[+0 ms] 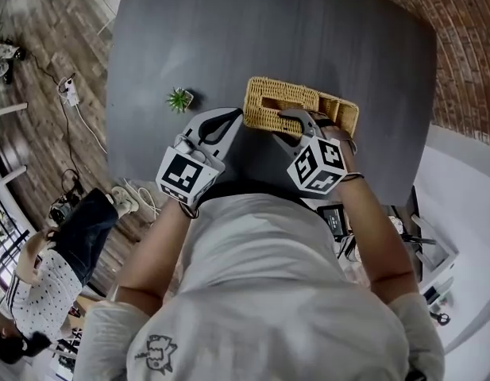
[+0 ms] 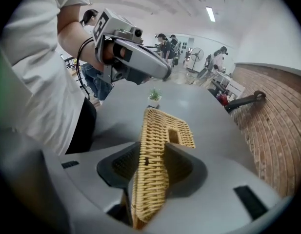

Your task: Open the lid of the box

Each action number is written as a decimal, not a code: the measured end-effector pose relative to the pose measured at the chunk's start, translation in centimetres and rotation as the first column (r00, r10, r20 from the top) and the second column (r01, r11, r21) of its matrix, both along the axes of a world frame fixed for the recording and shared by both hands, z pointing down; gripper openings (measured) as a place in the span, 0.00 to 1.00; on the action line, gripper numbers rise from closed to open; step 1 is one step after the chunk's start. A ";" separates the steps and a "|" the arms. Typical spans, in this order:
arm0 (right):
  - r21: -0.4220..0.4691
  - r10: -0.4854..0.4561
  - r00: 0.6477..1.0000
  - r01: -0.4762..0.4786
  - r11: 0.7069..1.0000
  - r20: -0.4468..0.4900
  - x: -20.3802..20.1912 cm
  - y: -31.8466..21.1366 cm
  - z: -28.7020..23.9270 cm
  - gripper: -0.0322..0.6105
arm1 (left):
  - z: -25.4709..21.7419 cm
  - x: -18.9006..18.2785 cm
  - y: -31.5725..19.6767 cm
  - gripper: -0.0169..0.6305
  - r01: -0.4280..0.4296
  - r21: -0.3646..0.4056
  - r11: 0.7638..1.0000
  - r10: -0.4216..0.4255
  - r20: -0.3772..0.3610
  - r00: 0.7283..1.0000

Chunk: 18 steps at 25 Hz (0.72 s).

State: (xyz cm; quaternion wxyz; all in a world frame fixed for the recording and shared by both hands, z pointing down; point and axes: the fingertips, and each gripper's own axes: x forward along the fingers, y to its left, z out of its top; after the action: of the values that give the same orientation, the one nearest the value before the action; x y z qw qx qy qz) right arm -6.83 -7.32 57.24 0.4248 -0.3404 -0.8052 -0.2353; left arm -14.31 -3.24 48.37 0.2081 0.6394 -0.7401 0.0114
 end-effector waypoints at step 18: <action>0.136 -0.061 0.985 0.039 0.990 0.160 -3.6 -2.5 -6.0 0.13 | -3.4 -1.1 -1.2 0.04 -0.007 0.051 0.999 0.003 0.067 0.998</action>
State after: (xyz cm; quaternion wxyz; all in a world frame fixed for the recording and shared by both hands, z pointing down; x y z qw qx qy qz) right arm -10.42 -9.77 51.21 0.3729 -0.3112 -0.8111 -0.3259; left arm -15.37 -4.44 44.96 0.1669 0.6456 -0.7451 0.0145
